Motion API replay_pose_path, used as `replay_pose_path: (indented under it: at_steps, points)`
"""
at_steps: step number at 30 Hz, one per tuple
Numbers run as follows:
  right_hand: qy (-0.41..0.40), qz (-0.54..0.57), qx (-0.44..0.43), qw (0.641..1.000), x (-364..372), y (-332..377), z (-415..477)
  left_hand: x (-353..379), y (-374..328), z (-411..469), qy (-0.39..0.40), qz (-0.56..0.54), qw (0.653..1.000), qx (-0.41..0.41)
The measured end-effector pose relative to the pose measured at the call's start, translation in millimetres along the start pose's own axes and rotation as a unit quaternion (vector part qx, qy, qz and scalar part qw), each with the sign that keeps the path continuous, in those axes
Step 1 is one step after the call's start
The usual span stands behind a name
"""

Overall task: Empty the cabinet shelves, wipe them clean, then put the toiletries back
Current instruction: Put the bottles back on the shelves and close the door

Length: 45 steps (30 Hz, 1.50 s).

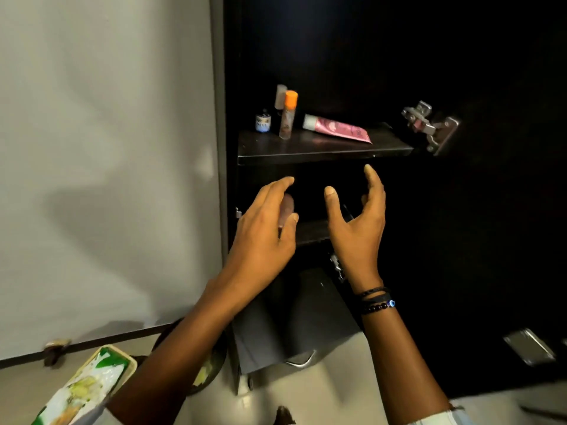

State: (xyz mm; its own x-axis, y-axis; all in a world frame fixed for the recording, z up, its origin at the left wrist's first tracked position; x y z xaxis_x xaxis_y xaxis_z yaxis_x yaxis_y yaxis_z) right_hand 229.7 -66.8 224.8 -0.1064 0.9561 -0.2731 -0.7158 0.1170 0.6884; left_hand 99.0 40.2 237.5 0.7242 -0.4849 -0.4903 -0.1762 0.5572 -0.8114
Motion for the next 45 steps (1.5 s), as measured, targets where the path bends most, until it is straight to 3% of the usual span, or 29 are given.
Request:
replay_pose_path:
  at_steps: [6, 12, 21, 26, 30, 40, 45]
  points:
    - [-0.043, -0.081, 0.064, 0.994, -62, -34, -55, 43, -9, -36, 0.084, -0.009, 0.996, 0.000]
    - [-0.163, -0.133, 0.150, 0.966, -144, -55, -91, 82, -30, -70, 0.140, 0.004, 0.990, -0.001]
    - [-0.315, -0.215, 0.130, 0.915, -258, -58, -137, 150, -69, -137, 0.223, -0.026, 0.974, -0.028]
    - [-0.251, -0.129, 0.178, 0.943, -275, -80, -132, 163, -70, -161, 0.243, -0.024, 0.969, -0.043]
    - [-0.251, -0.120, 0.178, 0.944, -276, -78, -135, 158, -62, -167, 0.238, -0.007, 0.969, -0.060]
    - [-0.255, -0.106, 0.147, 0.950, -251, -47, -163, 136, -43, -171, 0.220, 0.010, 0.973, -0.066]
    - [-0.244, -0.123, 0.101, 0.957, -227, -19, -185, 113, -44, -163, 0.199, -0.054, 0.977, -0.050]
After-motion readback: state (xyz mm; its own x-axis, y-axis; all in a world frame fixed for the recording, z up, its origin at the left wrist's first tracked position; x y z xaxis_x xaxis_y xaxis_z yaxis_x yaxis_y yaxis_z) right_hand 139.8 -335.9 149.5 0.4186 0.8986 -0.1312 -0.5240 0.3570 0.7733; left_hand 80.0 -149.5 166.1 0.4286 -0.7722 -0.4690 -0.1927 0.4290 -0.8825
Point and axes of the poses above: each hand's wrist, its own z-axis towards the middle knuckle, its own x-axis out of the palm, y = z × x, the point moved 6 cm from there along z, towards the middle knuckle, and after that the axes turned 12 degrees about -x, right-handed, at the moved point
